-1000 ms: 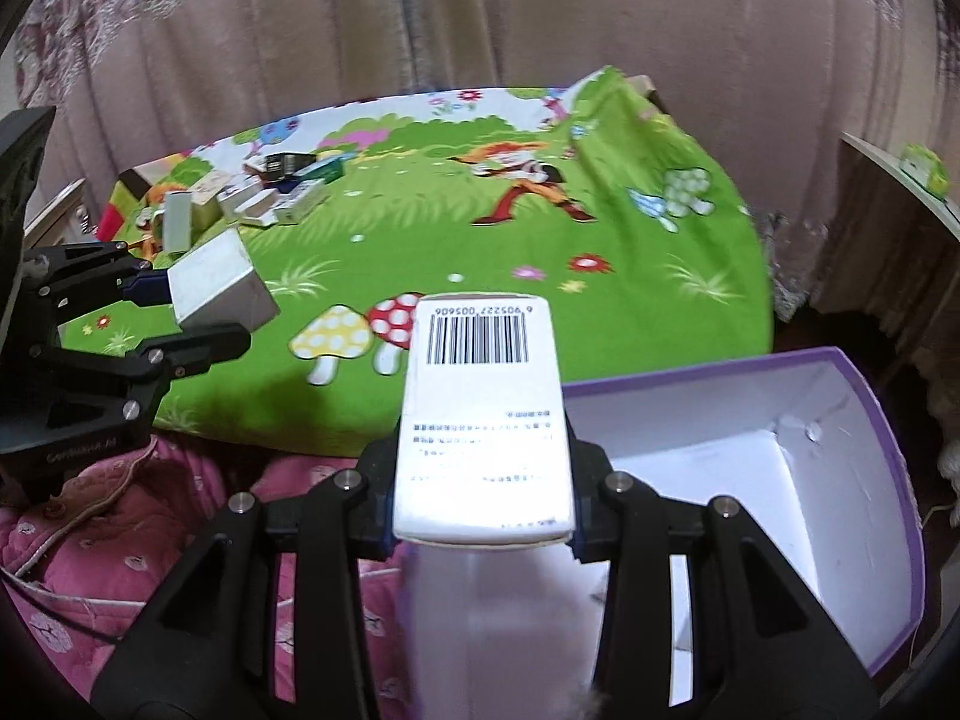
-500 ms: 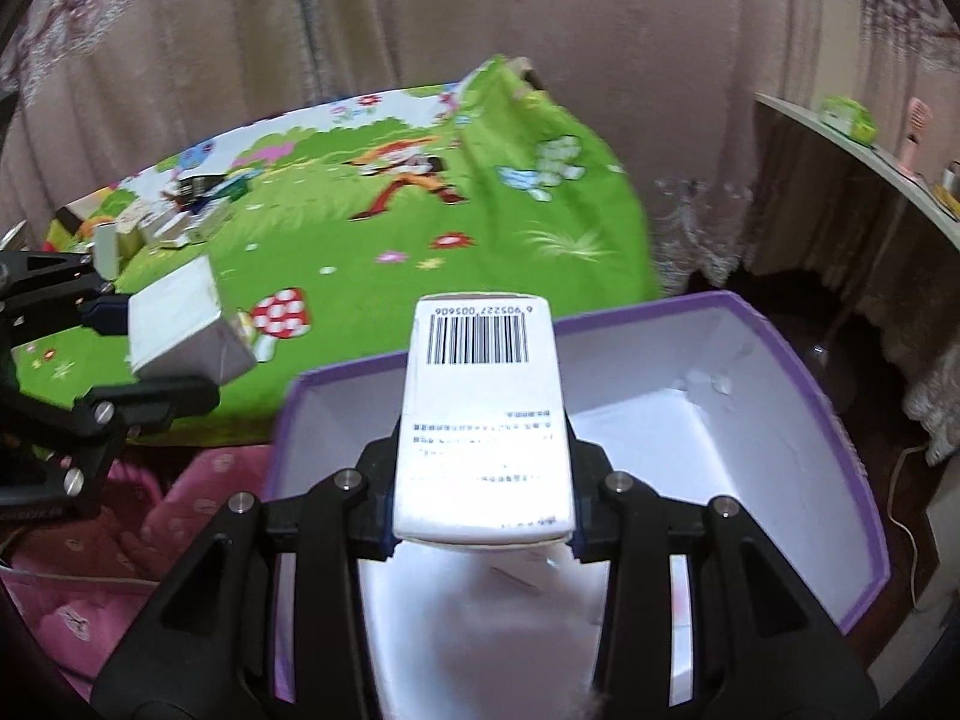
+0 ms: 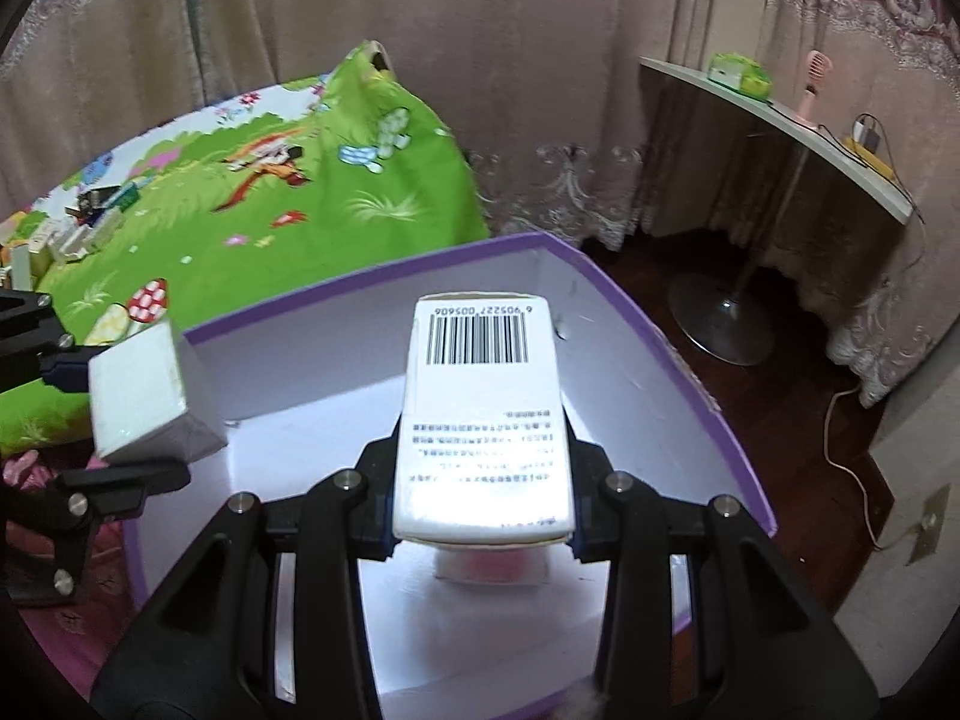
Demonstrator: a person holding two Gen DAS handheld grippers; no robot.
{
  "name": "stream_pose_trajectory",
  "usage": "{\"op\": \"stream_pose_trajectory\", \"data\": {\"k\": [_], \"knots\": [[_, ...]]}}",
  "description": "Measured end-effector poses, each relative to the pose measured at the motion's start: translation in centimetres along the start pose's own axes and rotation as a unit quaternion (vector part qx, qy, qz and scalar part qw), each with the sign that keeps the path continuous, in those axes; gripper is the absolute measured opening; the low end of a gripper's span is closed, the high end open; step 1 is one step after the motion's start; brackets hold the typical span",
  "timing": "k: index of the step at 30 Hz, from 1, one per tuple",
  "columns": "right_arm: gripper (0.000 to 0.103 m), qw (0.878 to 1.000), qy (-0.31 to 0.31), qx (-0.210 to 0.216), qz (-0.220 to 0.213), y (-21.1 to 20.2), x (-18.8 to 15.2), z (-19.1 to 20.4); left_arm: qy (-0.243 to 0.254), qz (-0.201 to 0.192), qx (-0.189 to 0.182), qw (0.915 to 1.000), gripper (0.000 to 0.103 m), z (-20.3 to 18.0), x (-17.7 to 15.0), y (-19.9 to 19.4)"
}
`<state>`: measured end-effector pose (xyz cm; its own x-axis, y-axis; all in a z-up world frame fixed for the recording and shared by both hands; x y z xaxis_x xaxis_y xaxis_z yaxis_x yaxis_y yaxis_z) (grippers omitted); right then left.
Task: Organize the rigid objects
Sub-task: 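Lower both boxes into the storage box and open both tools, then move both open tools back over the pile of boxes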
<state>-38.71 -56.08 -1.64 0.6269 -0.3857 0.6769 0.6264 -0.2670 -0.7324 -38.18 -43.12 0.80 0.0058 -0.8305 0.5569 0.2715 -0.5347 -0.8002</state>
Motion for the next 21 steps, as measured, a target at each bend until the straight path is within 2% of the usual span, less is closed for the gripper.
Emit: {"op": "stream_pose_trajectory", "data": {"k": [1, 2, 3, 4, 5, 8, 10, 14, 16, 18, 19, 21], "knots": [[0.045, 1.0, 0.004, -0.006, 0.001, 0.1, 0.1, -0.4, -0.006, -0.007, -0.013, 0.9999, 0.05, -0.1, 0.2, 0.0], [0.051, 1.0, 0.007, -0.011, 0.004, 0.2, 0.1, -0.7, -0.008, -0.01, -0.023, 0.9997, 0.056, -0.3, 0.2, -0.1], [0.056, 1.0, 0.014, -0.021, 0.004, 0.2, 0.3, -1.0, -0.006, -0.013, -0.021, 0.9997, 0.068, -0.3, 0.2, -0.2], [0.064, 1.0, 0.017, -0.025, 0.003, 0.2, 0.5, -1.2, -0.007, -0.018, -0.014, 0.9997, 0.073, -0.2, 0.3, -0.4], [0.068, 0.999, 0.021, -0.027, -0.001, 0.1, 0.8, -1.2, -0.012, -0.028, -0.006, 0.9995, 0.074, 0.2, 0.3, -0.7], [0.072, 0.999, 0.017, -0.028, -0.009, -0.4, 1.7, -0.6, -0.041, -0.041, 0.008, 0.9983, 0.076, 2.0, -0.3, -1.4], [0.072, 1.0, 0.006, -0.02, -0.013, -0.6, 2.3, 0.6, -0.062, -0.044, 0.03, 0.9966, 0.077, 3.8, -1.3, -1.9], [0.073, 0.999, -0.049, 0.004, -0.012, -0.7, 2.7, 5.2, -0.145, -0.037, 0.077, 0.9858, 0.078, 9.5, -5.6, -3.0], [0.073, 0.996, -0.085, 0.023, -0.005, -0.5, 2.6, 8.4, -0.194, -0.032, 0.109, 0.9745, 0.078, 12.7, -8.5, -4.0], [0.073, 0.991, -0.127, 0.04, -0.003, -0.5, 2.4, 12.1, -0.258, -0.031, 0.141, 0.9552, 0.078, 16.2, -12.1, -5.6], [0.073, 0.989, -0.142, 0.048, -0.002, -0.6, 2.3, 13.5, -0.292, -0.031, 0.152, 0.9436, 0.079, 17.7, -14.1, -6.3], [0.074, 0.982, -0.174, 0.073, 0.004, -0.5, 2.1, 16.9, -0.373, -0.044, 0.178, 0.9095, 0.079, 21.3, -18.6, -8.3]]}}
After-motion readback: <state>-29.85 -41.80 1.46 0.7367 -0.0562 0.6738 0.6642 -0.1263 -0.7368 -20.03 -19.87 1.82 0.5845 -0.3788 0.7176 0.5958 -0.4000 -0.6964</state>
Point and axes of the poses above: each gripper's, at about its wrist camera, not at the fingertips, and y roughly the way its jaws point, z to its left, x to its top, the point moved 8 cm from there along y, roughly the way its jaws point, and after that the axes turned 8 degrees about y, right-handed, at the moved point
